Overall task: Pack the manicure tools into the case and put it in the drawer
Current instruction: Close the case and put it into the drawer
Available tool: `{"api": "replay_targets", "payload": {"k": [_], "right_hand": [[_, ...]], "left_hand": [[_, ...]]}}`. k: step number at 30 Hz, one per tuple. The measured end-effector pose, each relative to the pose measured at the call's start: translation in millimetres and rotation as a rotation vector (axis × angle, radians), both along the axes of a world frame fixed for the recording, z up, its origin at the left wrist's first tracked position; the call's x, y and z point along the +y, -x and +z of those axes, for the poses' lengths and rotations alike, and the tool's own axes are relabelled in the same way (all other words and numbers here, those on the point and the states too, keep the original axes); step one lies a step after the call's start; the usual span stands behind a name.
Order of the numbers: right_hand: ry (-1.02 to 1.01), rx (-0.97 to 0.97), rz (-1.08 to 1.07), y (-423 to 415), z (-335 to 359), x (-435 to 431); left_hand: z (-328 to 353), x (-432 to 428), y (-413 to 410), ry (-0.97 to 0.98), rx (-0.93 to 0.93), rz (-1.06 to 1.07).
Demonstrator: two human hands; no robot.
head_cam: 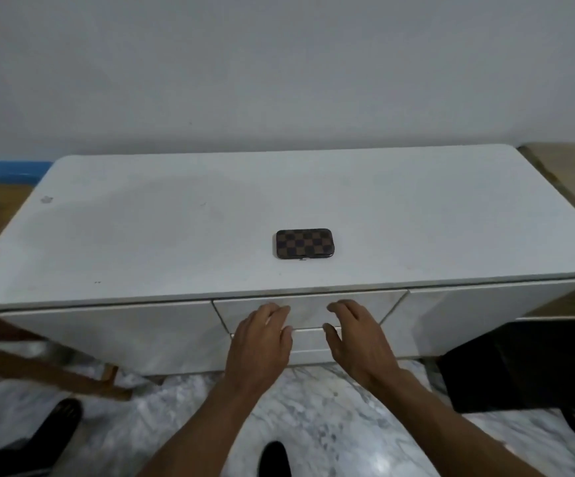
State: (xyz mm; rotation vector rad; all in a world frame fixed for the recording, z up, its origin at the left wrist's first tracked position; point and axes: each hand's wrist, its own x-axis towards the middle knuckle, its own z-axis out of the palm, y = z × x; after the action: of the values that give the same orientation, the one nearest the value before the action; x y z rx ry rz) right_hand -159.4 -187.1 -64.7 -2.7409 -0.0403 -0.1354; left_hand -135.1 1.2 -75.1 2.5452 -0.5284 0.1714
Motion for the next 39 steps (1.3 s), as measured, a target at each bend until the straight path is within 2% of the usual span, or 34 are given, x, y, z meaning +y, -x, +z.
{"api": "replay_targets", "payload": {"k": [11, 19, 22, 24, 26, 30, 39], "right_hand": [[0.113, 0.128, -0.032, -13.5, -12.8, -2.0], [0.162, -0.015, -0.117, -7.8, -8.5, 3.2], [0.054, 0.107, -0.144, 1.4, -3.2, 2.9], [0.015, 0.181, -0.153, 10.8, -0.7, 3.2], [0.056, 0.257, -0.103, 22.9, 1.1, 3.7], [0.105, 0.426, -0.018, 51.8, 6.3, 2.6], [0.113, 0.506, 0.033, 113.7, 9.6, 4.7]], "left_hand": [[-18.2, 3.5, -13.9, -0.295, 0.097, -0.025], [-17.0, -0.3, -3.8, -0.313, 0.005, 0.029], [-16.0, 0.4, 8.7, -0.231, 0.018, 0.07], [-12.4, -0.5, 19.0, -0.204, 0.114, 0.087], [-9.8, 0.1, 32.2, -0.244, 0.209, 0.053], [-8.7, 6.1, 62.8, -0.321, 0.27, -0.002], [-1.2, 10.0, 122.6, -0.357, 0.376, -0.001]]}}
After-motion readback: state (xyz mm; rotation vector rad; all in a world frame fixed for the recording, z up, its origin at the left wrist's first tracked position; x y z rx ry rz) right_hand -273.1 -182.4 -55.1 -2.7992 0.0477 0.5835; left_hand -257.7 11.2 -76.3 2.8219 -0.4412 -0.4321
